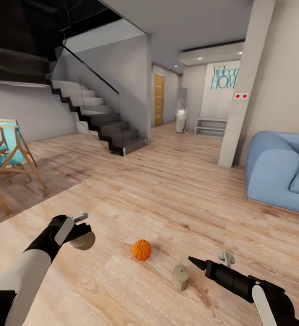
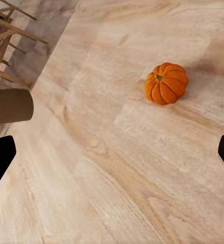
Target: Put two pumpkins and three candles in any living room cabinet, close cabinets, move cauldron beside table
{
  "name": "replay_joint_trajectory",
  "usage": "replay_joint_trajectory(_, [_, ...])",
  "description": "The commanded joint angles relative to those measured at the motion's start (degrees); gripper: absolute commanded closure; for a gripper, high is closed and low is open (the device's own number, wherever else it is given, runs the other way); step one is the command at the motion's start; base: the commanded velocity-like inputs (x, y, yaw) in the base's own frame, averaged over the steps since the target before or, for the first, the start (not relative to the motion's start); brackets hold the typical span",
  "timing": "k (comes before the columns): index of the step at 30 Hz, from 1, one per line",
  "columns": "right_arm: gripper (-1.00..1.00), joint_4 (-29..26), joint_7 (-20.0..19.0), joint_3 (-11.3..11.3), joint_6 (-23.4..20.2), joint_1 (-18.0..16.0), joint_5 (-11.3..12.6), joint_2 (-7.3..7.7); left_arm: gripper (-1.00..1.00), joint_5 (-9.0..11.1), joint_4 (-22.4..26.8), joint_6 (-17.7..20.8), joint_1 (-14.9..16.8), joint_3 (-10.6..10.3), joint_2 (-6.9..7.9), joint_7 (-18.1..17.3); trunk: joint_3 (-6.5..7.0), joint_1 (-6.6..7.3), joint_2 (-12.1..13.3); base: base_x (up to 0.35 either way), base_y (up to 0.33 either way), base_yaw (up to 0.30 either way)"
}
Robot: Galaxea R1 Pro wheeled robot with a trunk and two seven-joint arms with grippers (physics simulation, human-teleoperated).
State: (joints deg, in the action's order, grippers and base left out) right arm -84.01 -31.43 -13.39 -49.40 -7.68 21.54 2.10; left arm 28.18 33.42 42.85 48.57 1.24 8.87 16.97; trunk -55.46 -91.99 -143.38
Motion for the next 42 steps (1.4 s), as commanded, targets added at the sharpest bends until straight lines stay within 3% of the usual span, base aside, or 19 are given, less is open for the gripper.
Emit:
replay_joint_trajectory(1, [-1.0, 0.0, -0.2, -0.1, -0.3, -0.1, 0.0, -0.01, 1.0, 0.5, 0.1, 0.2, 0.0, 0.1, 0.01, 0.3, -0.05, 0.0, 0.0, 0.072, 0.0, -0.2])
replay_joint_trajectory(24, [-1.0, 0.0, -0.2, -0.1, -0.3, -0.1, 0.0, -0.03, 1.0, 0.5, 0.2, 0.2, 0.0, 0.1, 0.01, 0.3, -0.02, 0.0, 0.0, 0.044, -0.012, -0.021])
replay_joint_trajectory(39, [-1.0, 0.0, -0.1, 0.0, -0.3, -0.1, -0.2, -0.08, 1.0, 0.4, 0.2, 0.2, 0.0, 0.1, 0.01, 0.3, -0.02, 0.0, 0.0, 0.159, 0.019, 0.0])
replay_joint_trajectory(42, [-1.0, 0.0, 2.9, 0.1, -0.3, -0.1, -0.3, -0.11, 1.0, 0.5, 0.2, 0.2, 0.0, 0.0, 0.01, 0.3, -0.02, 0.0, 0.0, 0.032, 0.009, 0.0])
